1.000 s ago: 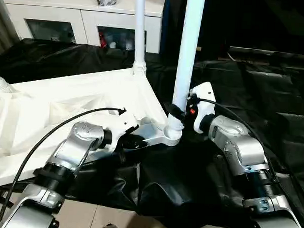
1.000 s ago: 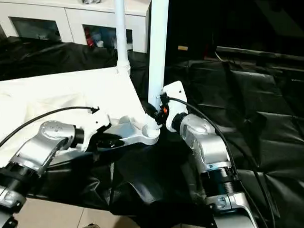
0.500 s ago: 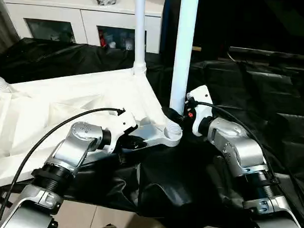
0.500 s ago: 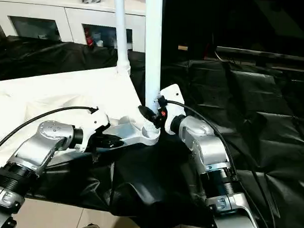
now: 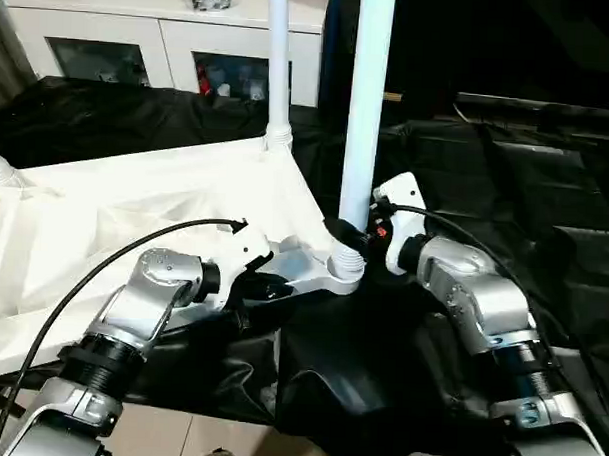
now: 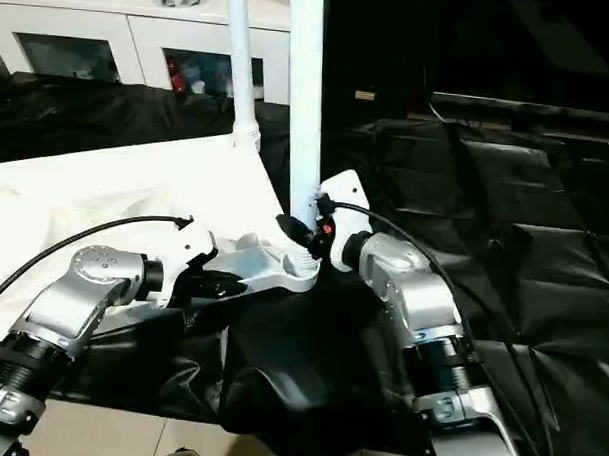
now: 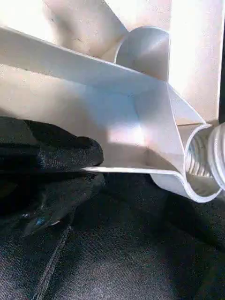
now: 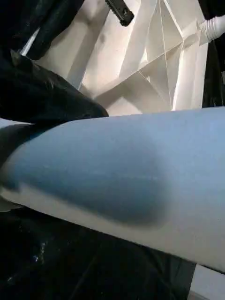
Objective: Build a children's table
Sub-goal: Insert table leg to table base
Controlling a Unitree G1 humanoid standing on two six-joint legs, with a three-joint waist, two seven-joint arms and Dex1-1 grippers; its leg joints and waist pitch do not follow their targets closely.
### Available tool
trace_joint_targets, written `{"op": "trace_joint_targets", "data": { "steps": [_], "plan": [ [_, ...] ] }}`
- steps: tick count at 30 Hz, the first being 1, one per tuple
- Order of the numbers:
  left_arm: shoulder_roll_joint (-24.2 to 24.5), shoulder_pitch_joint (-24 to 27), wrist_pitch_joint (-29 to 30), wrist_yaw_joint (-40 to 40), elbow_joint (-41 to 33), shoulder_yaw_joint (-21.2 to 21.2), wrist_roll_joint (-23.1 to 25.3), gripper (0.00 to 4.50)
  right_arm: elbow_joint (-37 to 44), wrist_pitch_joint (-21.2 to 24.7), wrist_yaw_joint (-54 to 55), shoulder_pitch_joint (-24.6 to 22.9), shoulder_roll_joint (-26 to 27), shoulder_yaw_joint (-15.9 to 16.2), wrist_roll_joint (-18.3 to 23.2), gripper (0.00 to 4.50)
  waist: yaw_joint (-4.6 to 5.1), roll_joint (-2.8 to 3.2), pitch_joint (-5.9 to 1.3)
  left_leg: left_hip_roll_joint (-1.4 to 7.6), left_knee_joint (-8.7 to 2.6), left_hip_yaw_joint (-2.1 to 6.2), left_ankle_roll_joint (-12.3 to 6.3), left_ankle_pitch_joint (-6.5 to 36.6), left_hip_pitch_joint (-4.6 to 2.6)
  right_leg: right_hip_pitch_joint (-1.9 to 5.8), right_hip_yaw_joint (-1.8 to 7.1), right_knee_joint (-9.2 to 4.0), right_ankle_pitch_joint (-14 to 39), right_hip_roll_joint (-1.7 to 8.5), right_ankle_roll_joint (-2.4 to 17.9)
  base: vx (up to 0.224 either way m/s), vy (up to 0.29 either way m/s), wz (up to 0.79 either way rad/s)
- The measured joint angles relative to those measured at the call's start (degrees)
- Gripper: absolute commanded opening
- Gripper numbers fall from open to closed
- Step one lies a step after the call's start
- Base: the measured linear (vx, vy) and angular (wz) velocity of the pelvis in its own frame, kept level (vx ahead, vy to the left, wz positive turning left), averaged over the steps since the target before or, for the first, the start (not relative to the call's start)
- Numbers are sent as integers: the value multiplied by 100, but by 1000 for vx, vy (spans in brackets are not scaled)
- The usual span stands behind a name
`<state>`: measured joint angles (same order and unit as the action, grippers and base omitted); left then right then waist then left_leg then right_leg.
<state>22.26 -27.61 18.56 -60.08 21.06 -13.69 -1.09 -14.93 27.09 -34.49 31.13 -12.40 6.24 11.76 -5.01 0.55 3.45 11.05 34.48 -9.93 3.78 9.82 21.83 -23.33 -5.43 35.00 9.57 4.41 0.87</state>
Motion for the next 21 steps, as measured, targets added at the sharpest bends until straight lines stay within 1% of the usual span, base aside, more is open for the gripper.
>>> {"op": "trace_joint_targets", "data": {
  "steps": [8, 14, 17, 21],
  "plan": [
    [37, 0, -2, -30, 0, -1, 4, 0, 135, 173, -103, -16, 40, -6, 167, 189, -1, 0, 0, 0, -1, -1, 0, 0, -1, 0, 1, 0, 1, 0, 0, 0, 0, 0],
    [40, 0, -2, -34, 0, -1, 4, 0, 131, 244, -189, -16, 16, 58, 145, 189, -1, -1, 0, 0, -1, -1, 0, 0, -2, 0, 1, 0, 1, 0, 0, 0, 0, 0],
    [40, 0, -1, -36, -4, -2, 4, 0, 41, 248, -195, -16, 1, 149, 84, 189, -2, -1, -1, 0, -1, -2, 0, 0, -1, 0, 1, 0, 1, 0, 0, 0, 0, 0],
    [47, 16, 5, -40, -4, -7, 5, 0, -69, 222, -196, -1, 26, 175, 81, 189, -1, -4, -2, 0, -2, -2, 0, 0, -4, 0, 2, 1, 1, 0, 0, 0, 0, 0]
  ]
}}
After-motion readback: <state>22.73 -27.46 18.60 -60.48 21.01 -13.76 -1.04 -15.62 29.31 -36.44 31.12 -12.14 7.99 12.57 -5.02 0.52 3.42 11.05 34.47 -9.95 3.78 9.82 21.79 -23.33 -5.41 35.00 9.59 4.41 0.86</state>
